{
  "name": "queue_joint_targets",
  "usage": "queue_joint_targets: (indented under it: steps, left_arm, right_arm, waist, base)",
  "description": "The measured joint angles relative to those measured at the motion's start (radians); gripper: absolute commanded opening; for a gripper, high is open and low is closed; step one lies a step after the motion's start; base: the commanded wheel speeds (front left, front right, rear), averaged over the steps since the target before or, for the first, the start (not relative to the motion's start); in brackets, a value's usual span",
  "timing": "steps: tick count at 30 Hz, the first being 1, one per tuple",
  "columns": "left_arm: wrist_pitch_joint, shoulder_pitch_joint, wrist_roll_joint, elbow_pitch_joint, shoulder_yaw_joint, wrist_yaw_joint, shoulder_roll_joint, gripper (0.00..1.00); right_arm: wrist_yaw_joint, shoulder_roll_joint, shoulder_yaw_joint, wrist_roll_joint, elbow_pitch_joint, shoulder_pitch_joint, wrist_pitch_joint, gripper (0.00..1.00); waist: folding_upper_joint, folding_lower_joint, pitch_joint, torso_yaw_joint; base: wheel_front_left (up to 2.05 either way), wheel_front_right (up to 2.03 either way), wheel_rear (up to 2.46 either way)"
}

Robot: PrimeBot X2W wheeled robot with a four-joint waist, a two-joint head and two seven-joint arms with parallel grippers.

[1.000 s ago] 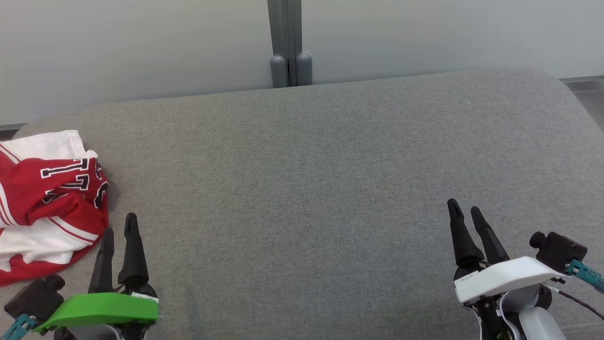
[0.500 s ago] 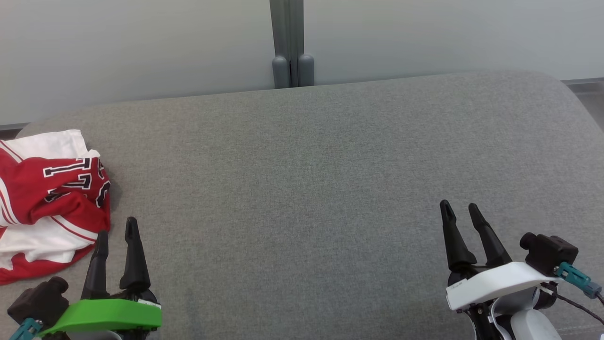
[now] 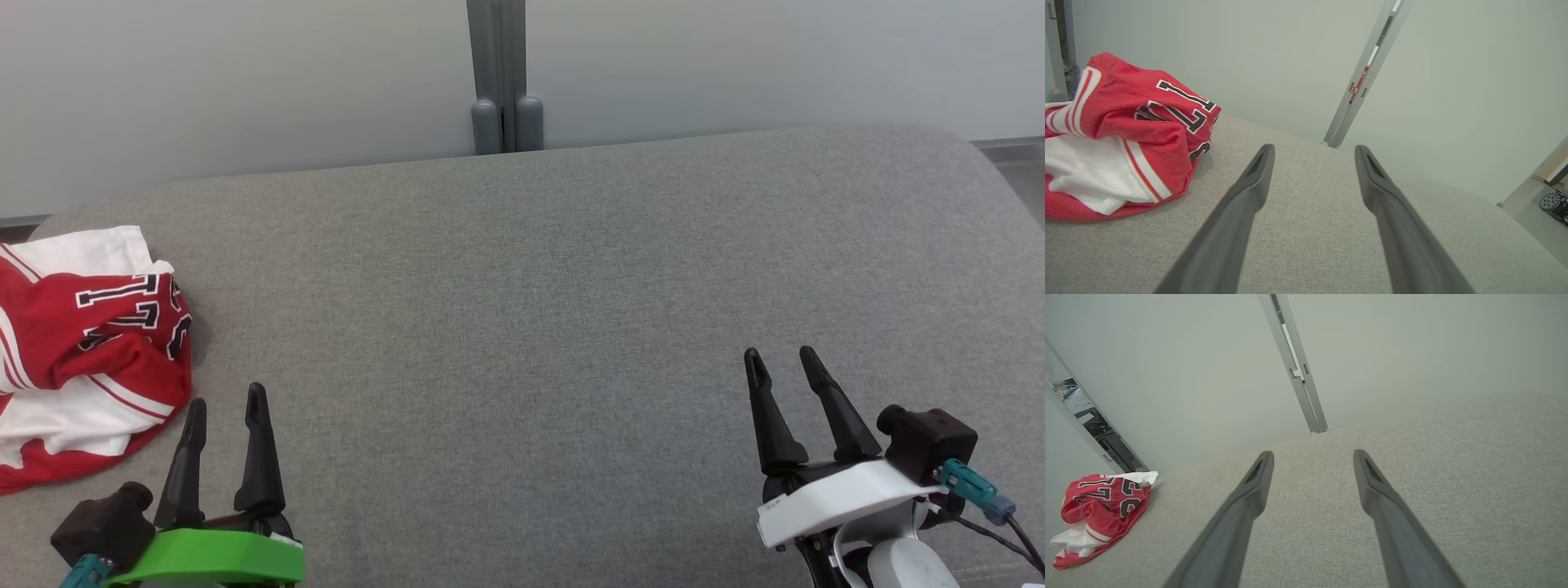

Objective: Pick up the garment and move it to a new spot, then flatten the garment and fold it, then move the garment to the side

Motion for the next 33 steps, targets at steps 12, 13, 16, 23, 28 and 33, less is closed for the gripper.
queue_joint_targets:
  steps: [12, 13, 16, 23, 28, 33]
  left_arm:
    - [-0.026, 0.015, 0.106, -0.003, -0.031, -0.001, 0.000, 1.00]
    - [-0.028, 0.015, 0.114, -0.004, -0.033, -0.001, 0.000, 1.00]
    - [-0.035, 0.016, 0.134, -0.006, -0.037, -0.001, 0.000, 1.00]
    - [-0.048, 0.025, 0.185, -0.008, -0.040, -0.001, 0.001, 1.00]
    - [-0.058, 0.025, 0.230, -0.015, -0.046, -0.001, 0.001, 1.00]
    - [-0.067, 0.029, 0.264, -0.010, -0.049, -0.001, 0.001, 1.00]
  right_arm:
    - [0.000, -0.001, -0.008, -0.103, -0.004, 0.014, -0.027, 1.00]
    - [0.000, -0.001, -0.011, -0.115, -0.005, 0.014, -0.027, 1.00]
    - [0.000, -0.001, -0.012, -0.139, -0.006, 0.015, -0.035, 1.00]
    - [0.000, -0.002, -0.022, -0.190, -0.010, 0.017, -0.046, 1.00]
    - [0.000, -0.002, -0.031, -0.221, -0.011, 0.020, -0.056, 1.00]
    - [0.000, -0.002, -0.033, -0.265, -0.011, 0.021, -0.066, 1.00]
  waist:
    - [0.0000, 0.0000, -0.008, -0.004]
    - [0.0000, 0.0000, -0.009, -0.004]
    - [0.0000, 0.0000, -0.009, -0.002]
    - [0.0000, 0.0000, -0.008, 0.002]
    - [0.0000, 0.0000, -0.007, 0.005]
    - [0.0000, 0.0000, -0.005, 0.006]
  base:
    - [0.00, 0.00, 0.00]
    - [0.00, 0.00, 0.00]
    - [0.00, 0.00, 0.00]
    - [0.00, 0.00, 0.00]
    - [0.00, 0.00, 0.00]
    - [0.00, 0.00, 0.00]
